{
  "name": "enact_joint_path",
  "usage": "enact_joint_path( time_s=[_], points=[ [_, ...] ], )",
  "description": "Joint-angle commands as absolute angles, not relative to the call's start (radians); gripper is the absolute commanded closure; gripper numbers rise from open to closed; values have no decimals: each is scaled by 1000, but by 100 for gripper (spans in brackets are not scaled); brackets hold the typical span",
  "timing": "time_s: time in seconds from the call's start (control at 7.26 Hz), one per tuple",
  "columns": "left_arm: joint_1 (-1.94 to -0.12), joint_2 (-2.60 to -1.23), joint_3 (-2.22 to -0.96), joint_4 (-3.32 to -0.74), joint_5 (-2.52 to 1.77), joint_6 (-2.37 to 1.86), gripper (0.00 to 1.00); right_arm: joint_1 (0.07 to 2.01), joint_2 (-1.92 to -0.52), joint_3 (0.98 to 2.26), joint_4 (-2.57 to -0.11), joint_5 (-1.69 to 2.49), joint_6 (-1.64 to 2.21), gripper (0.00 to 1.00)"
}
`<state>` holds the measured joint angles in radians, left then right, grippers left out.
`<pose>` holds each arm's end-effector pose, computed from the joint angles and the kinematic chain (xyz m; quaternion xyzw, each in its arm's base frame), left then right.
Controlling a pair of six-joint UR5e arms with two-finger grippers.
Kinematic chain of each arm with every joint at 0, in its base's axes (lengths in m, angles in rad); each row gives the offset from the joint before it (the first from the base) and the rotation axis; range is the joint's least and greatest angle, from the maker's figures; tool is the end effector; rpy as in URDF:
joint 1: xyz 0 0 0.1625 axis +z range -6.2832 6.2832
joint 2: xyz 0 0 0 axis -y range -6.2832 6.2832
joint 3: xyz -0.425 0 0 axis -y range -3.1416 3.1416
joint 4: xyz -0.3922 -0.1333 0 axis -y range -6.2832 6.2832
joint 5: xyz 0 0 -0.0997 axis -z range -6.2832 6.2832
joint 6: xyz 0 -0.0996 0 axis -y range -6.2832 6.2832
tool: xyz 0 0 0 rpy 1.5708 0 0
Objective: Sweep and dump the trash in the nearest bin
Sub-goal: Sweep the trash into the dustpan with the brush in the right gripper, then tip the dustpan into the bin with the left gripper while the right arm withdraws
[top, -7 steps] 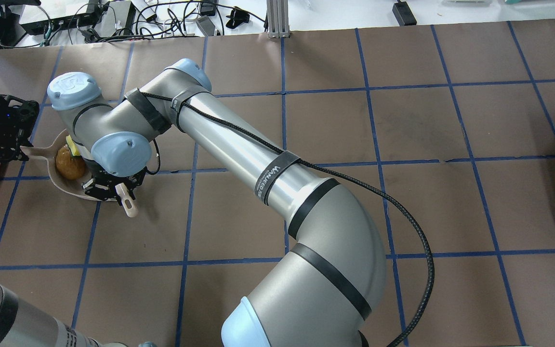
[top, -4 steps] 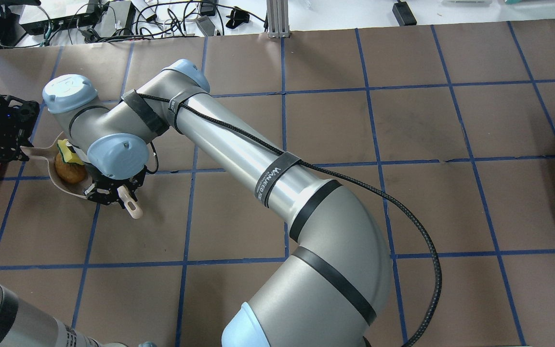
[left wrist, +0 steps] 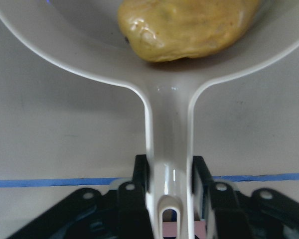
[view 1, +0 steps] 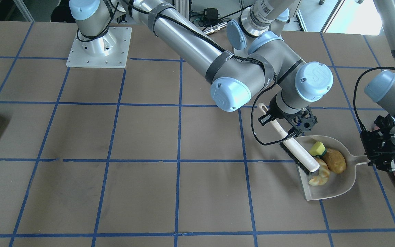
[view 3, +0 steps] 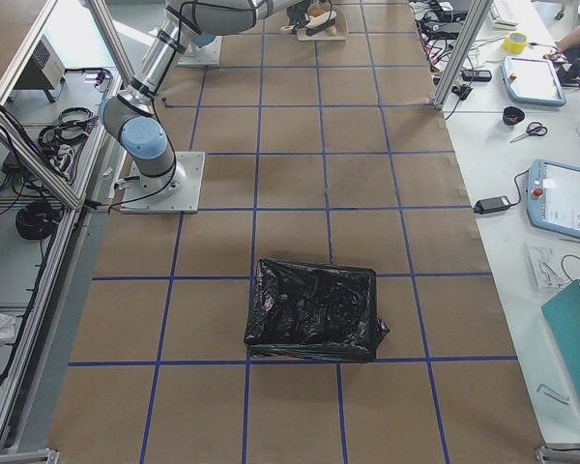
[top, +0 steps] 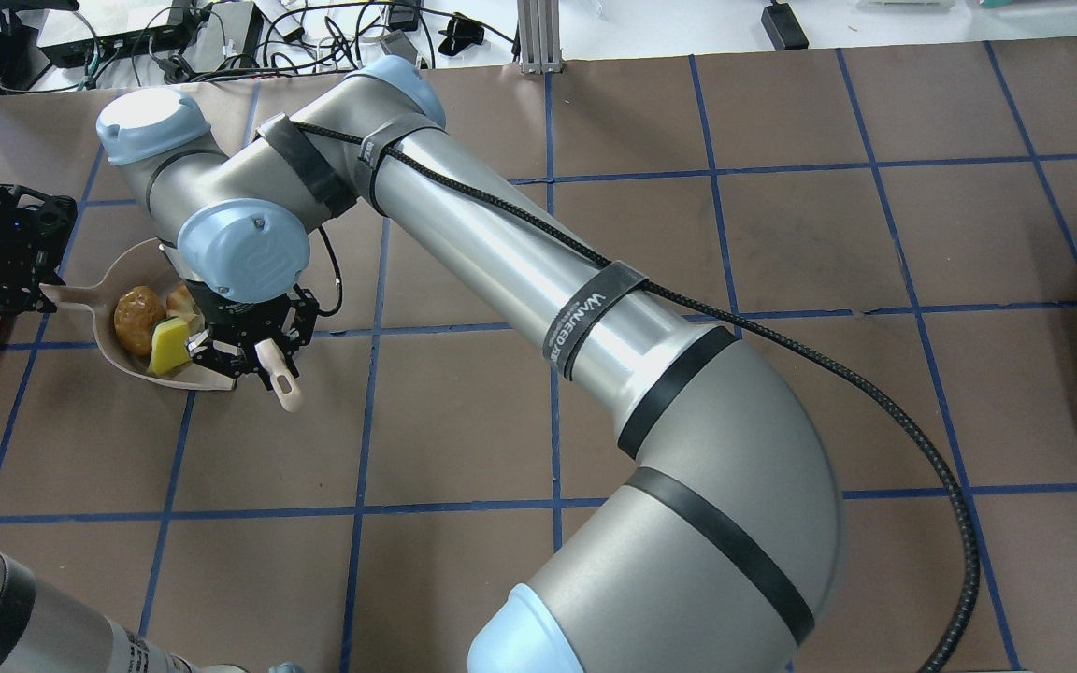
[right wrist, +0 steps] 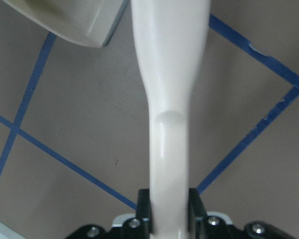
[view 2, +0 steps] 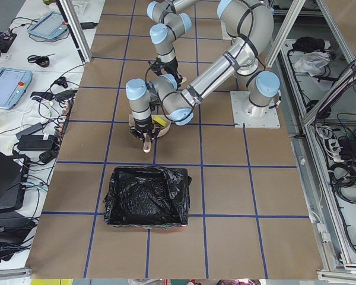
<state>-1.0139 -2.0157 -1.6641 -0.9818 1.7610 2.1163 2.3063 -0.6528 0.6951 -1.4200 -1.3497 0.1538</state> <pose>0.2327 -0.5904 0.2525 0.6980 0.7094 0.0865 0.0466 0.6576 -0.4955 0.2896 -0.2735 0.9508 0.1337 0.0579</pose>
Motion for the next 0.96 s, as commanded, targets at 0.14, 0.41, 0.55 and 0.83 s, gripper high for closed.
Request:
enact_joint_path(
  time_s=[0.14,0.41,0.55,0.83],
  points=[
    [-1014,-2016,-1664,-982,1761,2117,100,2221,-738,760,-1275,-1362,416,100],
    [-1012,-2010,-1655,-992,1706,2138,100,2211,-872,962,-1316,-1364,497,100],
    [-1012,-1987,-1654,-1024,1694,2138,100,2200,-972,1126,-1404,-1365,526,100],
    [-997,-1970,-1602,-1098,1692,2173,100,2127,-1195,1532,-1655,-1364,516,100]
  ],
)
